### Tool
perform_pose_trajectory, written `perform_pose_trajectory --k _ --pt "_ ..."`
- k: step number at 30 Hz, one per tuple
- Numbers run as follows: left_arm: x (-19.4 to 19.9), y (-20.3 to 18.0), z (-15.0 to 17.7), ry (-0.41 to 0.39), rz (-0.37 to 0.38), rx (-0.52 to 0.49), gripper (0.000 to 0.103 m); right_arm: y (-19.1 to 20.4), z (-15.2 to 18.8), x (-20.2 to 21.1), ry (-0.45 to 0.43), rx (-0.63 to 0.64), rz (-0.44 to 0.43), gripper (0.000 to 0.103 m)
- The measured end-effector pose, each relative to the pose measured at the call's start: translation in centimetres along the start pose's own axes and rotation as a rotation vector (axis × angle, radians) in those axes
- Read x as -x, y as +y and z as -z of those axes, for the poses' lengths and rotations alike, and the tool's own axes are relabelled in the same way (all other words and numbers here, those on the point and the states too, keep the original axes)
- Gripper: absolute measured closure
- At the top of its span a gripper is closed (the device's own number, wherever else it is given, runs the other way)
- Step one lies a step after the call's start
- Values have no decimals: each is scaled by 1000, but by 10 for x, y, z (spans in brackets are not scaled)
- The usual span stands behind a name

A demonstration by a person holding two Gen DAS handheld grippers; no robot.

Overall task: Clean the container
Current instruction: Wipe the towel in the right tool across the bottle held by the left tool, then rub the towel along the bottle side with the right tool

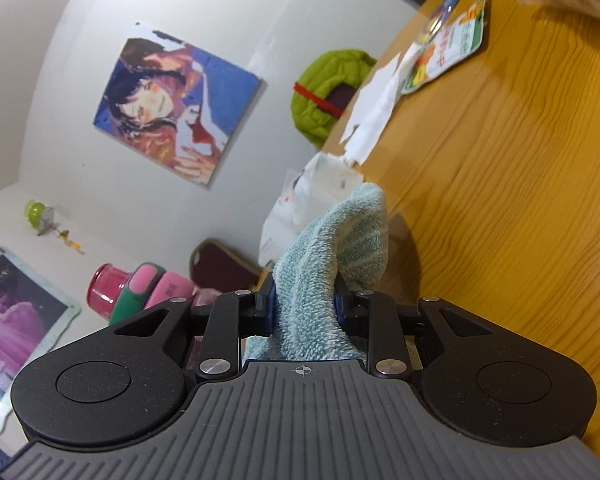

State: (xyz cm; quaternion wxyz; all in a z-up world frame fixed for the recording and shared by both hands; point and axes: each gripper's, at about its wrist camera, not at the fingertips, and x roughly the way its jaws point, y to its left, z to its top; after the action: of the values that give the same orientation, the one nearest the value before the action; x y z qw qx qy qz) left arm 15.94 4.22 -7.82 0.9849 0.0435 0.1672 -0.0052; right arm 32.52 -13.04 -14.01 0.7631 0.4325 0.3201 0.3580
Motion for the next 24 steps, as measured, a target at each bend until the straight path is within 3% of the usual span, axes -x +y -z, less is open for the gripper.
perform_pose_trajectory --k 6,8,12,16,18,19,24 --pt "-11 32 -4 0 87 62 25 8 7 3 67 8 -9 75" --pt "-12 36 -4 3 102 78 32 11 8 3 76 28 23 75" --pt "-12 32 -4 1 96 56 32 11 11 3 68 47 83 75" --pt "-14 33 -4 -2 93 43 33 17 7 26 -34 -6 -172 76" --pt "-15 32 -3 -4 88 30 33 19 7 29 -41 -18 -221 76" --pt "-15 33 -3 -4 86 27 33 19 8 27 -30 -26 -218 76" --pt "-16 35 -3 -6 86 28 33 -7 12 -6 115 -120 43 75"
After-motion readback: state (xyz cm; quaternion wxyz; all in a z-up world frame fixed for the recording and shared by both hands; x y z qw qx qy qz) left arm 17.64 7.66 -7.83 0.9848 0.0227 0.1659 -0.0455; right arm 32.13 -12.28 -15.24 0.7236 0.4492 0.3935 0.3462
